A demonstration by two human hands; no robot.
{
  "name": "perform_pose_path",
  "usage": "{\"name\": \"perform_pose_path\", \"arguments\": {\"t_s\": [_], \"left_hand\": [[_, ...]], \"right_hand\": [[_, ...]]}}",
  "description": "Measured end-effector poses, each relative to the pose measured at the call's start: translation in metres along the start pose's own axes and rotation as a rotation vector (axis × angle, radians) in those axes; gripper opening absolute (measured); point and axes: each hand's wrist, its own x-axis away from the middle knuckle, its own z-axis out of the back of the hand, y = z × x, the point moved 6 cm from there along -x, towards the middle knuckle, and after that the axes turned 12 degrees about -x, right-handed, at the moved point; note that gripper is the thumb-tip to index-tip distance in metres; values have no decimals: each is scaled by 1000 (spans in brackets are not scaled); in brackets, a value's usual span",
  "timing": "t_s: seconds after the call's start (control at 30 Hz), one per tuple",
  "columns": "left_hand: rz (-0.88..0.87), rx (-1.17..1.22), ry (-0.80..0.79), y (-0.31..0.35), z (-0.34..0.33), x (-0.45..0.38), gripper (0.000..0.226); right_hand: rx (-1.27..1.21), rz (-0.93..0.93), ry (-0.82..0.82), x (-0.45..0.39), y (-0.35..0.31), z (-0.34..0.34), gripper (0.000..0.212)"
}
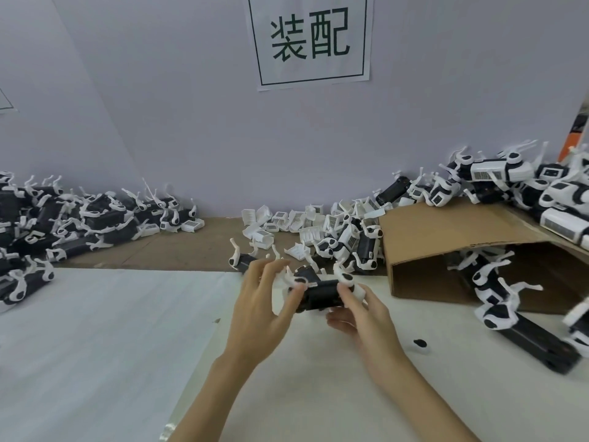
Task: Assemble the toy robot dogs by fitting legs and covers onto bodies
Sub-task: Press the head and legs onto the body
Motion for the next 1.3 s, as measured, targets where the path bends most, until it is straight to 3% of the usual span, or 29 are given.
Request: {"name": "perform_pose_path", "arguments": {"t_s": [0.1,0.27,0.4,0.6,0.7,0.8,0.93,1.07,1.3], "left_hand": [[-33,163,-118,11,-11,5,70],[61,457,-153,19,-15,3,73],[-45,452,-230,22,-16,2,63],[303,814,-282,21,-32,12,63],[329,761,-255,22,-38,14,63],[258,690,-129,24,-32,12,57],[233,700,-25,24,-19,7,59],[285,746,-177,27,-30,11,74],[367,883,-296,36,-39,17,58]], "right_hand": [[1,4,17,0,-7,6,54],[86,73,-2,1,-20,7,64],[-56,-5,48,-1,-21,11,47],[-92,111,60,-3,-29,15,23],[-189,61,-16,-3,-29,11,26],[-355,-62,-93,0,-26,6,30],[-318,-94,-138,0,-24,6,46],[-436,-85,-111,0,-27,6,40],[-388,-110,-133,2,-27,6,48]]}}
